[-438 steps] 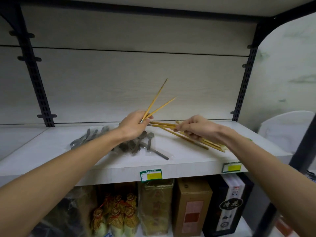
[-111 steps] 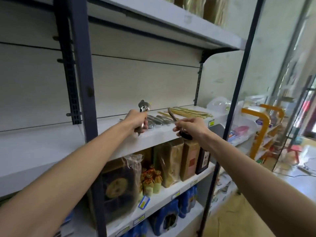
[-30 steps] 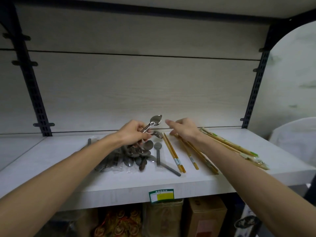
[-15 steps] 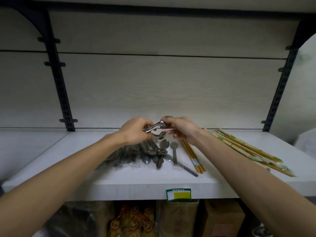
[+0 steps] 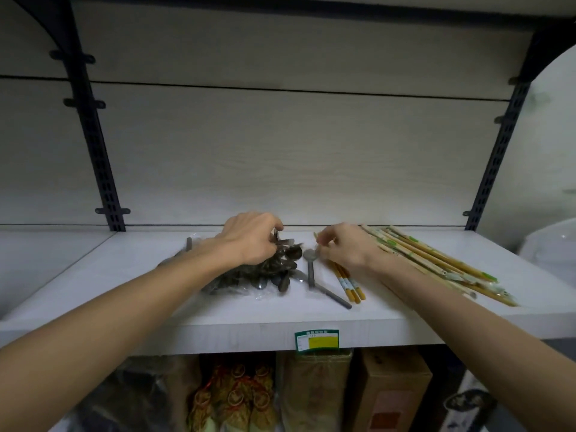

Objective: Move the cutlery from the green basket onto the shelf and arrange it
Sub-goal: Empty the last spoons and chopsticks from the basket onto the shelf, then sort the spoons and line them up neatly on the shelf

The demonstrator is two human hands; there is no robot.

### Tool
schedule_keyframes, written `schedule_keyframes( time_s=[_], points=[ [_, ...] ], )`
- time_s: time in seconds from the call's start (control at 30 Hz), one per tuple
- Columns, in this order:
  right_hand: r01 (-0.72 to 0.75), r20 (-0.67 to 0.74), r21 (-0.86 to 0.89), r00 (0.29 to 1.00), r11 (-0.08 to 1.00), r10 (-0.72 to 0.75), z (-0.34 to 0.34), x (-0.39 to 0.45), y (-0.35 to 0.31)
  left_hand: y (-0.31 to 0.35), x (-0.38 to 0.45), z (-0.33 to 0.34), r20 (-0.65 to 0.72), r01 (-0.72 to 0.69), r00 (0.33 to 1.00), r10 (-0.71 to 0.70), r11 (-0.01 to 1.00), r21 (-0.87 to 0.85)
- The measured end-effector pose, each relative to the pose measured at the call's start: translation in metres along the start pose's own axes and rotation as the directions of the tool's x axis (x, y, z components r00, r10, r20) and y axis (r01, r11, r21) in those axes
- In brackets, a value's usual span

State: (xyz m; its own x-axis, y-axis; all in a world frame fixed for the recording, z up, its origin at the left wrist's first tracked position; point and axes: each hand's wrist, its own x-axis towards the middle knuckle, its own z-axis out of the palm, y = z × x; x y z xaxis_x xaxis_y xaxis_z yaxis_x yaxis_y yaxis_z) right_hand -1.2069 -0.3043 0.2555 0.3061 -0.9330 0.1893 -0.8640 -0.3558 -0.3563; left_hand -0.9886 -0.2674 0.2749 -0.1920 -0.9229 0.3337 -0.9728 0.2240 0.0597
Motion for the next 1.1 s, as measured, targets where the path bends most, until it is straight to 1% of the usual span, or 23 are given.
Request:
schedule_keyframes(
  time_s=[0.07,0.17,0.23,0.37,0.47,0.57,0.73,0.83,0.9,1.0,1.1],
  points=[
    [0.028,0.048,-0.078,0.999,0.997,-0.024,0.000,-0.007,0.010,0.008,0.005,0.000,0.021,-0.019,1.000,0.018,1.000,0.006],
    [0.096,0.024,-0.161,0.995,0.982,-0.093,0.001,-0.013,0.019,0.018,0.010,0.001,0.065,-0.019,0.998,0.020,1.000,-0.016],
    [0.114,0.025,-0.205,0.993,0.972,-0.112,0.002,-0.016,0.026,0.020,0.012,0.005,0.089,-0.011,0.996,0.014,0.999,-0.038],
    [0.118,0.029,-0.254,0.993,0.960,-0.114,-0.003,-0.018,0.044,0.020,0.011,0.013,0.088,-0.004,0.996,0.008,0.999,-0.049],
    [0.086,-0.013,-0.306,0.995,0.948,-0.094,-0.005,-0.020,0.062,0.020,0.009,0.015,0.078,-0.004,0.997,0.009,0.998,-0.062],
    [0.068,-0.044,-0.310,0.995,0.948,-0.086,-0.004,-0.022,0.072,0.023,0.007,0.017,0.039,-0.017,0.999,0.018,0.999,-0.036],
    [0.062,-0.050,-0.307,0.995,0.950,-0.081,-0.001,-0.025,0.072,0.037,0.011,0.023,-0.031,-0.032,0.999,0.035,0.995,0.097],
    [0.041,-0.034,-0.298,0.998,0.954,-0.054,-0.006,-0.030,0.076,0.049,0.014,0.025,-0.072,-0.067,0.995,0.075,0.993,0.102],
    [0.018,-0.024,-0.303,0.999,0.953,-0.026,-0.010,-0.033,0.082,0.058,0.016,0.025,-0.059,-0.102,0.993,0.106,0.993,0.065],
    [0.006,-0.019,-0.306,1.000,0.952,-0.013,-0.012,-0.037,0.086,0.070,0.020,0.030,0.015,-0.162,0.987,0.162,0.987,-0.020],
    [0.002,-0.021,-0.282,1.000,0.960,-0.008,-0.010,-0.038,0.085,0.079,0.023,0.037,0.086,-0.185,0.979,0.184,0.983,0.003]
  ],
)
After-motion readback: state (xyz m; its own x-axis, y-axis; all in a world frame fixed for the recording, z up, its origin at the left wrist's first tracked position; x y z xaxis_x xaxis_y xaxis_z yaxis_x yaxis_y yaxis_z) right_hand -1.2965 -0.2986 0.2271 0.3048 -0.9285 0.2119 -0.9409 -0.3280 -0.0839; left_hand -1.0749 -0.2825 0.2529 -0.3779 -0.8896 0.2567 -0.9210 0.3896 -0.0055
